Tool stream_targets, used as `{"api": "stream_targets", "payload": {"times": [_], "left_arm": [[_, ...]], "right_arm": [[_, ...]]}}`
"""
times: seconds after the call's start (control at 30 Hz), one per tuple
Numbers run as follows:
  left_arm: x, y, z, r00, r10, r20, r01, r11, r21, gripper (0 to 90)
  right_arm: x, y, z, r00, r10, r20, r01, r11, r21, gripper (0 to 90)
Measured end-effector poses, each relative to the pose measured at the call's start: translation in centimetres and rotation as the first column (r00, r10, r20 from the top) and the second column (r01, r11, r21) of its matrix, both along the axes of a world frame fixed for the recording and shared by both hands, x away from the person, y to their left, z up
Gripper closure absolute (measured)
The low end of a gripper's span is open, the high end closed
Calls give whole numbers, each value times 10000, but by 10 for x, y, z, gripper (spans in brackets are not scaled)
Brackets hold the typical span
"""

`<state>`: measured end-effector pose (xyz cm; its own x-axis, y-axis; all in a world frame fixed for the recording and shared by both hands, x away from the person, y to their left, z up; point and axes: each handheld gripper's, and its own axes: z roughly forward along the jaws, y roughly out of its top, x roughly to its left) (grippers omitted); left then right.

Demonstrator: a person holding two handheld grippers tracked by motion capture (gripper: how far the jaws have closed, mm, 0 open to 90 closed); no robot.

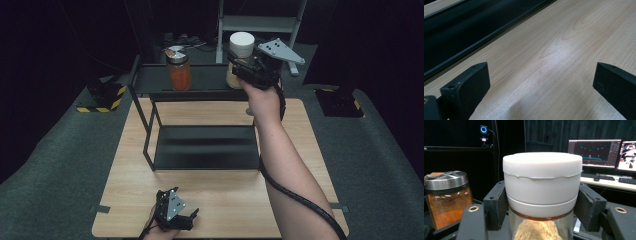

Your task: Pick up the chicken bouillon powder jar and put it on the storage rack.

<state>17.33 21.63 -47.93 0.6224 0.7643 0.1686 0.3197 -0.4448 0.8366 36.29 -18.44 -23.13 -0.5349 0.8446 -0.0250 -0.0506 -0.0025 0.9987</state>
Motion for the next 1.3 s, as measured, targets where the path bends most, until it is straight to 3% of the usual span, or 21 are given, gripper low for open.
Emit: {"api": "stream_targets", "payload": {"times": [0.37, 0.6, 1.03, 1.3], "left_arm": [[0, 0, 0, 10000, -7, -12, 7, 10000, 1, 12], [0, 0, 0, 10000, -10, 4, 10, 10000, -2, 12], [0, 0, 0, 10000, -16, 3, 16, 10000, -7, 12], [0, 0, 0, 10000, -8, 13, 8, 10000, 38, 12]], "right_arm": [[1, 4, -3, 10000, -28, 37, 29, 9999, -124, 338], [4, 2, -8, 10000, -9, 37, 8, 9999, 165, 337], [4, 2, -8, 9999, -13, 101, 12, 10000, 30, 333], [1, 4, -7, 9998, -193, 11, 193, 9998, -6, 198]]}}
